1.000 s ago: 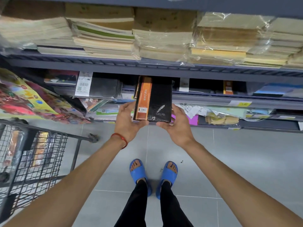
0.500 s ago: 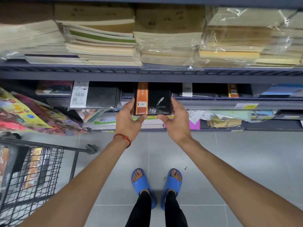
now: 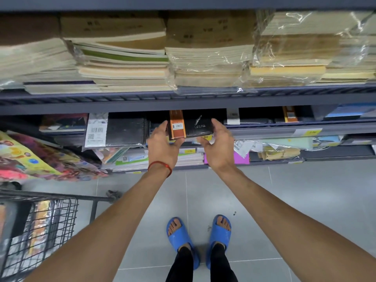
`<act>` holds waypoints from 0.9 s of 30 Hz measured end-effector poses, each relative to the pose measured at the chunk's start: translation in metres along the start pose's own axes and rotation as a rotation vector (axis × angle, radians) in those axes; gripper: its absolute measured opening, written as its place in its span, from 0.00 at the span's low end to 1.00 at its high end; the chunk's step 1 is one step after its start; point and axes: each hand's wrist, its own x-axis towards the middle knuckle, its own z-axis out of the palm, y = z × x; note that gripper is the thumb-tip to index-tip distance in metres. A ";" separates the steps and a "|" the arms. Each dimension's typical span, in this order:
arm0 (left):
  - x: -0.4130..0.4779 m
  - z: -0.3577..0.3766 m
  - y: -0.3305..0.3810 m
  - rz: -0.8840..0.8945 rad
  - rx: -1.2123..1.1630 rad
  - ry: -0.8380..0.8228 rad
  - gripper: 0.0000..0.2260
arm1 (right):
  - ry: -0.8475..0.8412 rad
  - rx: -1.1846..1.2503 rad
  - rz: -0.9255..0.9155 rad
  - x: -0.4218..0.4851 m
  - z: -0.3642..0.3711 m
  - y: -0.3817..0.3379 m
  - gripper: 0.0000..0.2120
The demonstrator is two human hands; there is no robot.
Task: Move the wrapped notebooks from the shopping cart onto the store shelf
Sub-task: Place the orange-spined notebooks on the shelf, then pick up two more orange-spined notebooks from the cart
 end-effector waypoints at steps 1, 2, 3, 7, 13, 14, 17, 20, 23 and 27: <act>-0.002 -0.001 0.000 -0.009 0.023 0.006 0.25 | 0.006 -0.006 -0.004 -0.005 -0.001 0.000 0.33; -0.005 -0.002 0.001 -0.026 0.036 0.012 0.27 | 0.017 -0.013 -0.015 -0.010 -0.002 0.000 0.32; -0.009 -0.003 0.002 -0.042 0.042 0.014 0.29 | 0.029 -0.021 -0.029 -0.017 -0.005 -0.001 0.30; -0.039 -0.018 0.009 -0.013 0.088 -0.019 0.24 | 0.029 -0.123 -0.115 -0.050 -0.023 -0.011 0.21; -0.099 -0.057 0.027 0.106 0.324 -0.077 0.22 | -0.056 -0.423 -0.292 -0.095 -0.060 -0.036 0.17; -0.112 -0.065 0.030 0.118 0.377 -0.086 0.22 | -0.066 -0.463 -0.336 -0.103 -0.066 -0.038 0.16; -0.150 -0.086 0.032 0.194 0.550 -0.086 0.21 | -0.077 -0.532 -0.456 -0.127 -0.080 -0.043 0.14; -0.184 -0.105 0.033 0.189 0.684 -0.064 0.20 | -0.120 -0.577 -0.541 -0.148 -0.089 -0.047 0.16; -0.222 -0.124 0.037 0.150 0.734 -0.047 0.18 | -0.163 -0.610 -0.613 -0.171 -0.097 -0.053 0.16; -0.278 -0.150 0.042 0.073 0.765 -0.031 0.19 | -0.209 -0.598 -0.701 -0.208 -0.102 -0.068 0.17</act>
